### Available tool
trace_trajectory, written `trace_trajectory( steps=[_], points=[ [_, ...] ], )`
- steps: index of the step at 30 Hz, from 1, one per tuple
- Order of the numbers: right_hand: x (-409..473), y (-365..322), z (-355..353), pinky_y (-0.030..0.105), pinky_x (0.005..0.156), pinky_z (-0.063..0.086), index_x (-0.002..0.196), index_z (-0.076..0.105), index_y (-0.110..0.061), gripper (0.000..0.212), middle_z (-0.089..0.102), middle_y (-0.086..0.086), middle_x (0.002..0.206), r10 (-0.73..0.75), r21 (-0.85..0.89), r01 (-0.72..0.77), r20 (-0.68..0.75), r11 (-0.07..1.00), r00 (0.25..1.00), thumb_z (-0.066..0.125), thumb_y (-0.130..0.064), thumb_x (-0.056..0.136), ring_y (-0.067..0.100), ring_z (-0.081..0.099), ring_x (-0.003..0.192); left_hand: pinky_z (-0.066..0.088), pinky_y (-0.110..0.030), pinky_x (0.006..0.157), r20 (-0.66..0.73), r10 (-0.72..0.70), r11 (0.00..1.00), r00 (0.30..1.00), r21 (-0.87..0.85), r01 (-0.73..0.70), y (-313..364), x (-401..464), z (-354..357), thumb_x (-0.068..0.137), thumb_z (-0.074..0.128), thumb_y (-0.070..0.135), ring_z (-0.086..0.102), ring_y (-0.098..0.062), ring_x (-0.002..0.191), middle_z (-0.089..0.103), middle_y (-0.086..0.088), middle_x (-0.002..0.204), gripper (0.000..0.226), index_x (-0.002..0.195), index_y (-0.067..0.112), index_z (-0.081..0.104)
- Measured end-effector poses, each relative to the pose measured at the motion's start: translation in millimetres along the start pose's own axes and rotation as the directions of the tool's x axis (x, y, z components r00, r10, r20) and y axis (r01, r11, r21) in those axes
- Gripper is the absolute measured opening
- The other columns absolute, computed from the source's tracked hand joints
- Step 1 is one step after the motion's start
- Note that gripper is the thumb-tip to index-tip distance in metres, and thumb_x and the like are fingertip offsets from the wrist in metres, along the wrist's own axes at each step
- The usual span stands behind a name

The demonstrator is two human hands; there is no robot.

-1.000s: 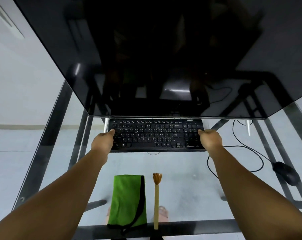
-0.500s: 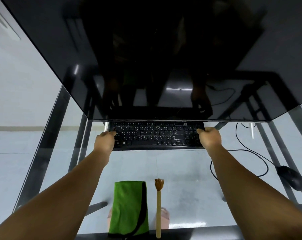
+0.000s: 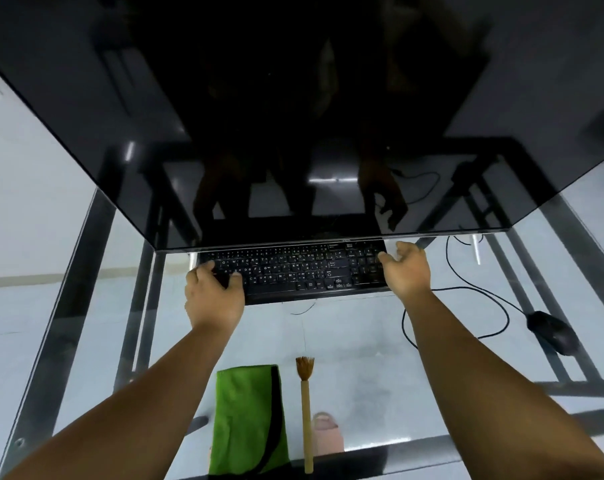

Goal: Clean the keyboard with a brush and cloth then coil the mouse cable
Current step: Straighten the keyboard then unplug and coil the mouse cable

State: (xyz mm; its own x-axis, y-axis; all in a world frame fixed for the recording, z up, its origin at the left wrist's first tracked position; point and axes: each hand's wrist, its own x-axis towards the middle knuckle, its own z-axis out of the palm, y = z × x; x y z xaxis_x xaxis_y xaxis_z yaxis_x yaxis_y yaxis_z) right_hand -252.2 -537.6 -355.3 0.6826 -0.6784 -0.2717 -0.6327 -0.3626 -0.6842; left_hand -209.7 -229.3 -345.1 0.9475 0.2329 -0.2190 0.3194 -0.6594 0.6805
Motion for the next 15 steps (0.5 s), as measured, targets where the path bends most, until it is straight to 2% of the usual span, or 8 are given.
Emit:
trace_trajectory(
  steps=[1,3,8,11,13,15],
  points=[
    [0,4,-5,0.039,0.104,0.043,0.136,0.051,-0.01,0.05,0.044,0.006,0.137,-0.011,0.029,0.011,-0.019,1.0,1.0,0.061,-0.031,0.092,0.028,0.052,0.122,0.033,-0.049,0.109,0.011,0.061,0.998,0.998,0.03,-0.061,5,-6,7,0.092,0.058,0.032,0.038,-0.03,0.134,0.039,-0.008,0.146,0.057,0.142,0.011,0.04],
    [-1,11,-15,0.042,0.103,0.045,0.134,0.051,-0.012,0.047,0.046,0.005,0.133,-0.03,0.07,0.032,-0.034,0.997,0.999,0.062,-0.028,0.091,0.029,0.055,0.117,0.03,-0.048,0.111,0.085,0.162,0.983,0.983,0.077,-0.169,13,-17,20,0.092,0.058,0.033,0.032,-0.027,0.141,0.034,-0.007,0.153,0.061,0.146,0.012,0.036],
    [8,39,-50,0.031,0.1,0.043,0.127,0.056,-0.014,0.037,0.051,0.002,0.13,-0.079,0.106,0.089,-0.096,0.99,0.992,0.062,-0.022,0.091,0.02,0.054,0.117,0.016,-0.043,0.12,0.284,0.401,0.869,0.871,0.184,-0.46,43,-54,68,0.095,0.052,0.04,0.012,-0.02,0.15,0.011,0.0,0.163,0.069,0.154,0.018,0.022],
    [17,67,-81,0.02,0.089,0.036,0.122,0.06,-0.014,0.032,0.05,-0.002,0.13,-0.113,0.038,0.118,-0.126,0.992,0.986,0.059,-0.015,0.091,0.015,0.054,0.114,0.009,-0.041,0.12,0.378,0.452,0.794,0.808,0.242,-0.557,63,-82,106,0.097,0.044,0.046,0.002,-0.017,0.151,-0.001,0.003,0.164,0.072,0.156,0.02,0.011],
    [19,82,-100,0.023,0.086,0.038,0.127,0.056,-0.015,0.037,0.048,0.001,0.132,-0.088,0.021,0.092,-0.137,0.996,0.987,0.055,-0.007,0.09,0.019,0.055,0.108,0.006,-0.04,0.121,0.435,0.444,0.753,0.783,0.292,-0.589,70,-96,128,0.098,0.039,0.049,-0.004,-0.016,0.151,-0.008,0.003,0.164,0.073,0.156,0.021,0.004],
    [23,101,-123,0.032,0.091,0.045,0.133,0.051,-0.017,0.047,0.047,0.001,0.136,-0.07,-0.033,0.066,-0.148,0.997,0.987,0.053,-0.004,0.088,0.026,0.057,0.109,0.005,-0.04,0.122,0.471,0.431,0.718,0.77,0.339,-0.609,78,-109,151,0.099,0.035,0.05,-0.008,-0.016,0.15,-0.011,0.002,0.163,0.073,0.156,0.02,0.0]
  ],
)
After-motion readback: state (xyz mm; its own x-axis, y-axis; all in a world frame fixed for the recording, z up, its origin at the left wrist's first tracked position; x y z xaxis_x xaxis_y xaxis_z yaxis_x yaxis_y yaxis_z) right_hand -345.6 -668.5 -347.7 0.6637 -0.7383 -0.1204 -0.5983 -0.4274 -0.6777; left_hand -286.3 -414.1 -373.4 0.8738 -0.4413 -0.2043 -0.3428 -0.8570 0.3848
